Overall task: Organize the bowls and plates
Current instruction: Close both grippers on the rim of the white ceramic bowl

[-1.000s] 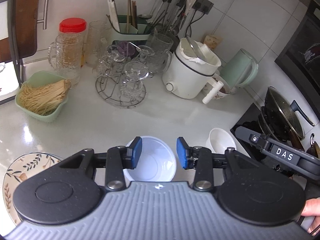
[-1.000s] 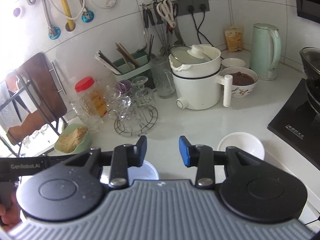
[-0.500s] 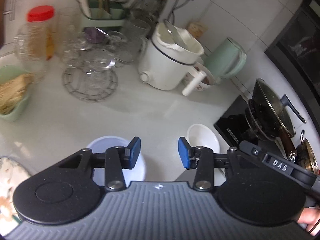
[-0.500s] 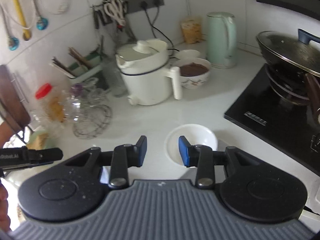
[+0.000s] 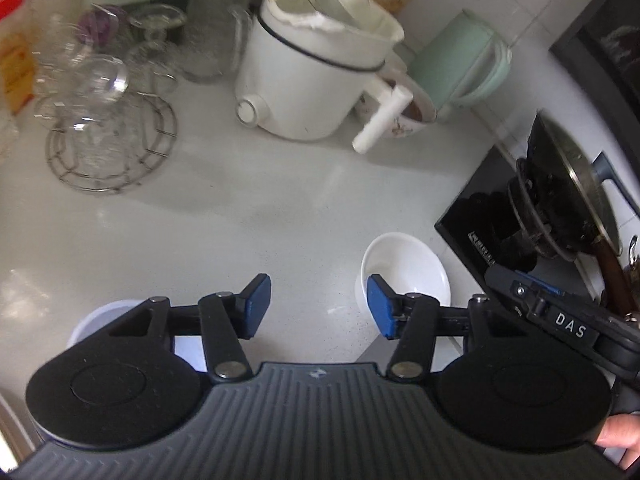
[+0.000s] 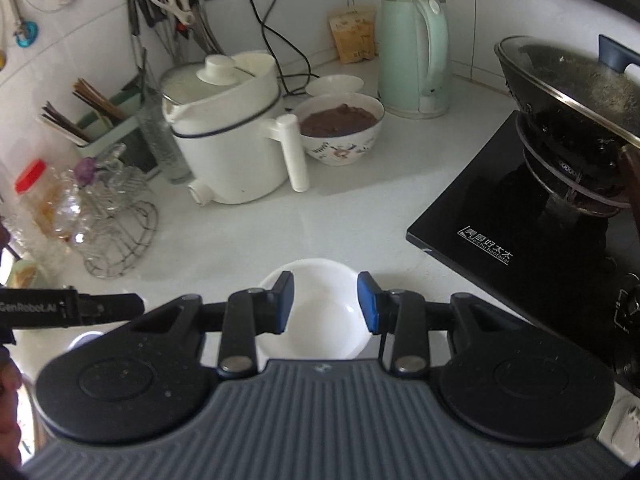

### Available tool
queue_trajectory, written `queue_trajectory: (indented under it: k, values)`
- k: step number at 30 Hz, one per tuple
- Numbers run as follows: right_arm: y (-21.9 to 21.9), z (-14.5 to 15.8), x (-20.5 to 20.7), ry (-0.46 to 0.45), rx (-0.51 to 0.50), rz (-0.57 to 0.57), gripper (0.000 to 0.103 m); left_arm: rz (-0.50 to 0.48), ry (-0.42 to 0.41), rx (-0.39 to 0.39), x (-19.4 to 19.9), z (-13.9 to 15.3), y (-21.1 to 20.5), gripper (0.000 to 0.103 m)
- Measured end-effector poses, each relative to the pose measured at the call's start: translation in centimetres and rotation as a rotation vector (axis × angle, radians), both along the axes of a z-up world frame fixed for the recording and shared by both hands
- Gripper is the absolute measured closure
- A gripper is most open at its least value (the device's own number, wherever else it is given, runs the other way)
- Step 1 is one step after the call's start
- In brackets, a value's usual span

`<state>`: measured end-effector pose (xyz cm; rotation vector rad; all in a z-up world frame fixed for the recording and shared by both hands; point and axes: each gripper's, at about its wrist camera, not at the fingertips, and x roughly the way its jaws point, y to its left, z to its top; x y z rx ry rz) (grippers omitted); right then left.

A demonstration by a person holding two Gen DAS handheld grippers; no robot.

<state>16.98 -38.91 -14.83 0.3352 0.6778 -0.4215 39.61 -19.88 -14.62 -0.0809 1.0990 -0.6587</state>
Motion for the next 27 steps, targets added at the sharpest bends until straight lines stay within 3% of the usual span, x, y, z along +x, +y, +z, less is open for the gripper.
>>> queue_trajectory:
  k: [6, 16, 19, 21, 27]
  values:
    - [-2.6, -2.2, 1.7, 0.06, 0.13, -0.003, 0.065, -0.06, 0.017, 0.061, 1.5, -1.0, -3.8, 0.044]
    - [-5.2, -4.8, 3.0, 0.128, 0.186, -0.034, 0.066, -0.135, 0.11, 0.073, 3.0, -4.6, -8.5, 0.044]
    - [-5.5, -5.6, 3.1, 0.156, 0.182, -0.035, 0.066, -0.15, 0.149, 0.076, 3.1, -5.8, -9.2, 0.045]
    - [-5.6, -6.1, 3.2, 0.17, 0.178, -0.029, 0.066, -0.148, 0.179, 0.033, 3.3, -6.4, -9.3, 0.045]
    - [-5.8, -7.1, 3.7, 0.198, 0.174, -0.021, 0.066, -0.144, 0.204, 0.059, 3.3, -7.5, -10.2, 0.046]
